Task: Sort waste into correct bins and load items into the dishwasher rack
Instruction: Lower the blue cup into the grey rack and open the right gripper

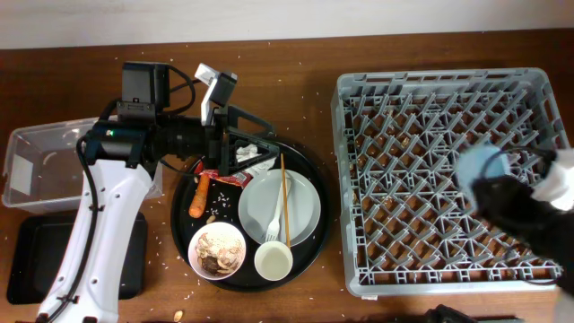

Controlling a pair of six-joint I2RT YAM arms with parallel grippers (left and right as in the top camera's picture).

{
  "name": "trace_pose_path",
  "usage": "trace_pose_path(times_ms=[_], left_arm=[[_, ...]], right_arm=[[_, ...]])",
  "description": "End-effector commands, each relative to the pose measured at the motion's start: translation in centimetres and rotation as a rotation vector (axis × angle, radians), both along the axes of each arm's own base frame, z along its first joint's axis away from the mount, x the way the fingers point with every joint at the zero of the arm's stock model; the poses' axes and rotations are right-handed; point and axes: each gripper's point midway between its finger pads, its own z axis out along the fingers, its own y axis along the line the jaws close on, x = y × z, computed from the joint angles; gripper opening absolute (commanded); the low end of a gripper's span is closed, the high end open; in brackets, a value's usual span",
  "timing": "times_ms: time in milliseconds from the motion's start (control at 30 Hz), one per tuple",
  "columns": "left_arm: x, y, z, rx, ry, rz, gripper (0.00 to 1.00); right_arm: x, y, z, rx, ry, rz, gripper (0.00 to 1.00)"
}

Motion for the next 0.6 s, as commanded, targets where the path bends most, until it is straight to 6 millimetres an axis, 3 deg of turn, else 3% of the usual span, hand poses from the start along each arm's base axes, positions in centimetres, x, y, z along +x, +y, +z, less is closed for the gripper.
trace_pose_path(times_ms=[0, 100, 167, 267, 300, 367, 467, 500, 533, 567], left_arm=[[0.2, 0.1, -0.2, 0.012, -0.011, 0.011, 0.99], [0.2, 0.1, -0.2, 0.012, -0.010, 0.010, 0.99], [0.2, 0.1, -0.2, 0.012, -0.010, 0.010, 0.99], [0.8, 0.3, -1.0, 0.060, -0.010, 0.048, 0.99], [1.2, 0.4, -1.7, 0.096, -0.003, 0.075, 0.99], [1.5, 0.8, -3.0, 0.166, 0.033, 0.119, 0.99], [1.8, 2.1, -6.3, 0.338, 0.113, 0.209, 0.96], [1.7, 2.7, -8.3, 0.460, 0.139, 0.252, 0.89], [1.2, 3.9, -11.0, 0.648, 0.197, 0.315, 0.75], [0.4, 4.9, -12.8, 0.792, 0.238, 0.356, 0.71]], right_arm=[[-1.1, -7.0, -4.3, -0.091, 0.284, -0.278, 0.45], [-0.2, -10.4, -9.3, -0.034, 0.514, -0.342, 0.45], [-0.1, -11.1, -11.4, 0.012, 0.591, -0.347, 0.47], [-0.4, -10.7, -13.2, 0.075, 0.689, -0.323, 0.70], [0.0, -10.4, -12.9, 0.088, 0.667, -0.310, 0.75], [1.2, -9.6, -10.6, 0.121, 0.574, -0.277, 0.77], [3.5, -7.1, -3.7, 0.108, 0.313, -0.152, 0.79], [4.5, -4.7, -0.9, 0.098, 0.185, -0.028, 0.78], [5.0, -1.0, 2.5, 0.082, 0.024, 0.121, 0.78], [4.8, 0.8, 3.9, 0.067, -0.037, 0.179, 0.79]])
